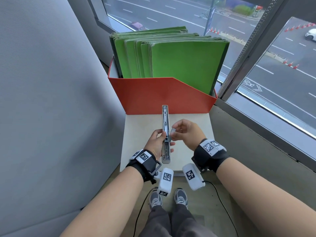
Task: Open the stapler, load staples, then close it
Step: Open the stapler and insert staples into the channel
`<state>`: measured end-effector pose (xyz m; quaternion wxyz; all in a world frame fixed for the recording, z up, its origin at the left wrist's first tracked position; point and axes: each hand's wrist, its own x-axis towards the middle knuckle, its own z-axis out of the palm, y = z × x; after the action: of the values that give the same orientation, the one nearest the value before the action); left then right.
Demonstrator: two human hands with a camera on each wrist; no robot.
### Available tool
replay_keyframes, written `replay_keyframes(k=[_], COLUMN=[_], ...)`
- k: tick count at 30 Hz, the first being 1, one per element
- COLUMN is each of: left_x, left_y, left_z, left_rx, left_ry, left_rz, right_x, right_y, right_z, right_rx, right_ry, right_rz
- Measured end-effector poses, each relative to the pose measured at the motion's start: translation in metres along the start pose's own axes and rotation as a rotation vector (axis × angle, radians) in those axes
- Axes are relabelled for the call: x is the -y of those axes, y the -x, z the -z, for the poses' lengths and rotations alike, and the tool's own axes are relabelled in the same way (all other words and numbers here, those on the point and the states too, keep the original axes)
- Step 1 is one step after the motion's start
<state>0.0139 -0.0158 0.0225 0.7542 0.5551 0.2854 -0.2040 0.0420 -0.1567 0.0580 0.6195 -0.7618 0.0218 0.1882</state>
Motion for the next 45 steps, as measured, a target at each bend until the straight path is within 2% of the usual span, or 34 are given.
replay_keyframes(k=[11,21,29,32,36,38,40,43,45], left_x=[0.002,0.002,-0.001,0.000,0.000,0.000,-0.001,0.000,0.004], left_y=[-0.002,-0.002,-0.005,-0.004,-0.002,0.002,0.006,0.013,0.019], left_z=[-0.002,0.000,0.002,0.001,0.002,0.003,0.003,0.002,0.000], left_rx=[0.021,0.004,-0.055,-0.057,-0.074,-0.072,-0.049,0.011,0.049], left_ry=[-0.018,0.027,0.023,0.049,0.055,0.063,0.081,0.048,0.027], left_rz=[0.004,0.046,0.026,0.037,0.046,0.039,0.049,0.062,0.056], right_x=[0.003,-0.005,-0.021,-0.028,-0.035,-0.027,-0.012,0.007,0.013], right_y=[0.005,0.013,0.021,0.024,0.034,0.033,0.027,0.003,-0.018], right_z=[-0.011,-0.023,-0.028,-0.027,-0.023,-0.017,-0.010,-0.002,-0.001], right_rx=[0.016,0.003,0.064,0.064,0.134,0.194,0.200,0.018,-0.036], right_ry=[0.272,0.361,0.510,0.584,0.791,0.793,0.703,0.498,0.397], right_rz=[0.055,0.058,0.219,0.335,0.441,0.420,0.312,0.087,-0.057])
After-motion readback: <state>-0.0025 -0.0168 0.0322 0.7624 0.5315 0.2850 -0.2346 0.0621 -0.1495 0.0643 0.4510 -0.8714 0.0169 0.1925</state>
